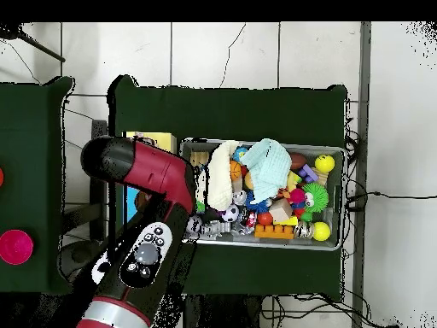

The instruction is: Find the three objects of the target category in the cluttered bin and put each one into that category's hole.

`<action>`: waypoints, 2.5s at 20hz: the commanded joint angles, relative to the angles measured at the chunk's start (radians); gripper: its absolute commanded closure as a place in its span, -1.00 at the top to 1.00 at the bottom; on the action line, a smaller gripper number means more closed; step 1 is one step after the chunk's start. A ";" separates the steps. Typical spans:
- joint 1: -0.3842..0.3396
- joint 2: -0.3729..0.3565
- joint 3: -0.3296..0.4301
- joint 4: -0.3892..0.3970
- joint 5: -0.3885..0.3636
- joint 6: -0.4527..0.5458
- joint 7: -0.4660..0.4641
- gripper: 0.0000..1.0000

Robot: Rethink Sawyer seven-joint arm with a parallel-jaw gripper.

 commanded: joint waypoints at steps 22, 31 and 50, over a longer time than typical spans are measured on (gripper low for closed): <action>0.104 0.564 -0.039 -0.160 0.132 -0.480 0.348 -1.00; 0.008 0.274 0.051 0.077 -0.024 -0.386 0.006 -1.00; -0.040 0.049 -0.050 0.192 -0.328 -0.225 0.054 -1.00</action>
